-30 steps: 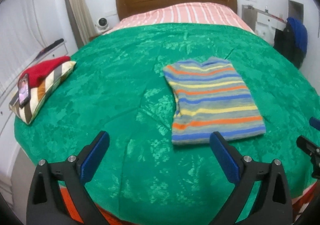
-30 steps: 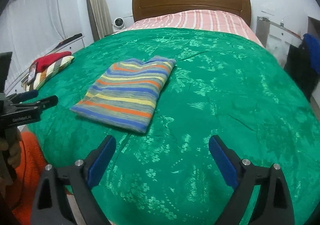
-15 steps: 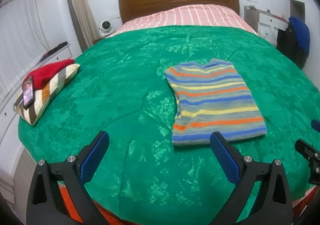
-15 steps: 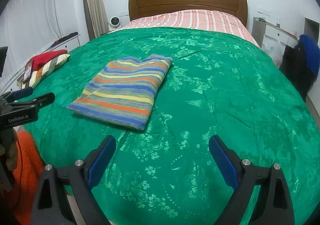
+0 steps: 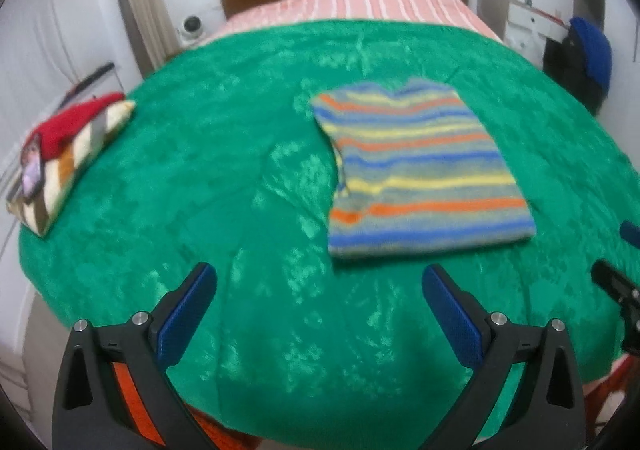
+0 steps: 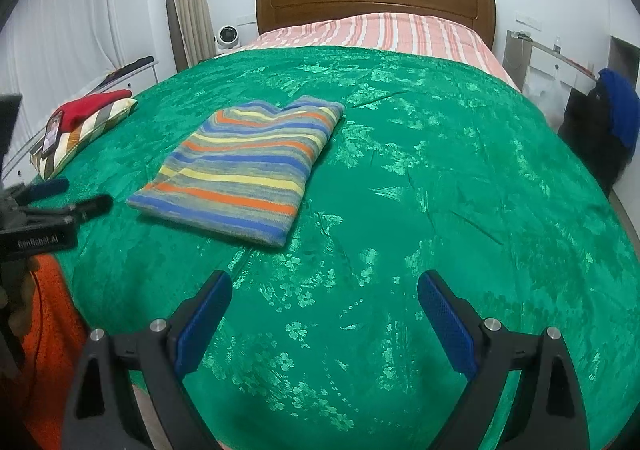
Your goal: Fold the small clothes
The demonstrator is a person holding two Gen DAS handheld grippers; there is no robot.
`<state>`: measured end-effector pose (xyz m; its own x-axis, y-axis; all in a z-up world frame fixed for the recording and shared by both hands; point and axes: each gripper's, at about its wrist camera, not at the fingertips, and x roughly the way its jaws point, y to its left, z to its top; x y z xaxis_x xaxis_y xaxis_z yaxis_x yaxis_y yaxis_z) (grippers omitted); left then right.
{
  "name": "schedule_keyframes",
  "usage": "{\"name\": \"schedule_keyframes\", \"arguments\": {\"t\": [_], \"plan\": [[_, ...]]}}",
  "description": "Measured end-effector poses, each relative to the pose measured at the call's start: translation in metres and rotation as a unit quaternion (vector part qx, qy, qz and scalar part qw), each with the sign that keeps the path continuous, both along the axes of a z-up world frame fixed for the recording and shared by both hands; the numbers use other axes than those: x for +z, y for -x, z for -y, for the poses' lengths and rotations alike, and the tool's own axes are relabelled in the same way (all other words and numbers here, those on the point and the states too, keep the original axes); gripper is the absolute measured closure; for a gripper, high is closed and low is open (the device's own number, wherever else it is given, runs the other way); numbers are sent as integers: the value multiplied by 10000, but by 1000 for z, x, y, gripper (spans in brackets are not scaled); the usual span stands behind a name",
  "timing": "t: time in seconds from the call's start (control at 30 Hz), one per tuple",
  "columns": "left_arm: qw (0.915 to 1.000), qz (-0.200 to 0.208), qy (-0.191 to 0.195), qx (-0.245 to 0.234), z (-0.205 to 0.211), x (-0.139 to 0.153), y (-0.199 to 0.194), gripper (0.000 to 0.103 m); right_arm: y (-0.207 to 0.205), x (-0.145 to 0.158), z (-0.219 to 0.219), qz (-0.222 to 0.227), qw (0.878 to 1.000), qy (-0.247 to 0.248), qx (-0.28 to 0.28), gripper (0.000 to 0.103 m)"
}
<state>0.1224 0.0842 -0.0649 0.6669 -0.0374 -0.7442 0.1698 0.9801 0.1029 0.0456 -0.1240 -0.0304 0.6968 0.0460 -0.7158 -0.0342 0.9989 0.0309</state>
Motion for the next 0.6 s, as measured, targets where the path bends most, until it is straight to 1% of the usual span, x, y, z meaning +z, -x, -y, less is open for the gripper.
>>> {"name": "schedule_keyframes", "arguments": {"t": [0.13,0.2,0.37,0.43,0.47,0.53,0.6], "plan": [[9999,-41,99,14,-5,-11,-3,1,1,-2,1,-22,10000,-31,-10,10],[9997,-164,142,67,-8,-20,-7,1,1,-3,2,-41,10000,-36,-14,10],[9973,-719,128,112,-12,-51,-16,1,0,-7,5,-103,9999,-106,-56,10],[9947,-1006,203,98,-13,-64,-19,0,0,-7,5,-105,9999,-109,-55,10],[9943,-1032,255,113,-14,-67,-20,0,0,-8,5,-104,9999,-105,-52,10],[9946,-953,399,67,-18,-69,-17,0,-1,-9,5,-130,9998,-123,-46,10],[9931,-1081,450,-50,-21,-67,-18,0,-2,-11,5,-183,9996,-214,-20,10]]}}
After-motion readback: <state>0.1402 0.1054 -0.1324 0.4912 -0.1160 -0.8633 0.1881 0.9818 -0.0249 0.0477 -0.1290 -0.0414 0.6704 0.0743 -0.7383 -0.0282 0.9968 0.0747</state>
